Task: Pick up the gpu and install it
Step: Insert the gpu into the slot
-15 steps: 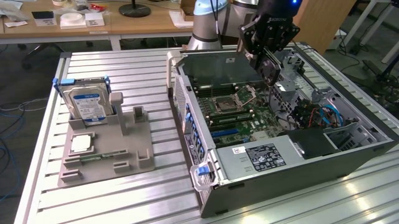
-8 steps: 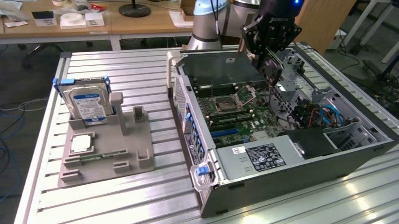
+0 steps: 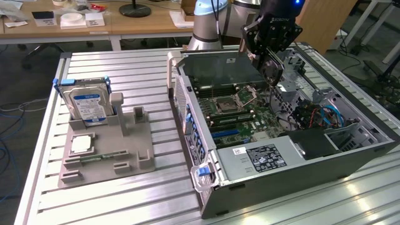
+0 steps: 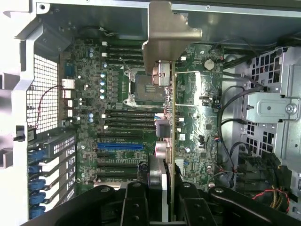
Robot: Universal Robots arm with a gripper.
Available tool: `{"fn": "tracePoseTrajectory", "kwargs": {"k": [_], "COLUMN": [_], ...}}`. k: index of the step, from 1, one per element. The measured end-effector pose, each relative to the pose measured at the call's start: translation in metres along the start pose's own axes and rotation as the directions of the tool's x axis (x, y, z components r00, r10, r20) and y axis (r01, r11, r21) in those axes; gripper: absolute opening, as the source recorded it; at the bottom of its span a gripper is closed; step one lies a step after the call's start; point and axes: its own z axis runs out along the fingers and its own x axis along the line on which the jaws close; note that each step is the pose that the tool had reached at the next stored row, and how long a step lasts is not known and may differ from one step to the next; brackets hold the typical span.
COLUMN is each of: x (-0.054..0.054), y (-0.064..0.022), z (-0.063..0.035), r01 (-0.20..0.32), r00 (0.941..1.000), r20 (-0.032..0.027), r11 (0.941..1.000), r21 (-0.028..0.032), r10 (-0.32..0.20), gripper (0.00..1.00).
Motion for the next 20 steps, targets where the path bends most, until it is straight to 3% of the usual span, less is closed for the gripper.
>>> {"fn": "tracePoseTrajectory", "kwargs": {"k": [4, 9, 16, 20], "x": [0.0001, 0.0, 0.0003, 0.0005], "y": [0.0, 0.0, -0.0001, -0.0001], "z": [0.0, 0.0, 0.0, 0.0], "r01": [0.061, 0.151, 0.258, 0.32], "r00": [0.9982, 0.9885, 0.9662, 0.9474], "r20": [0.0001, 0.0004, 0.001, 0.0014], "r11": [0.9982, 0.9885, 0.9662, 0.9474], "r21": [-0.0013, -0.0032, -0.0056, -0.0069], "r10": [-0.061, -0.151, -0.258, -0.32], "gripper": [0.28, 0.28, 0.28, 0.28]}}
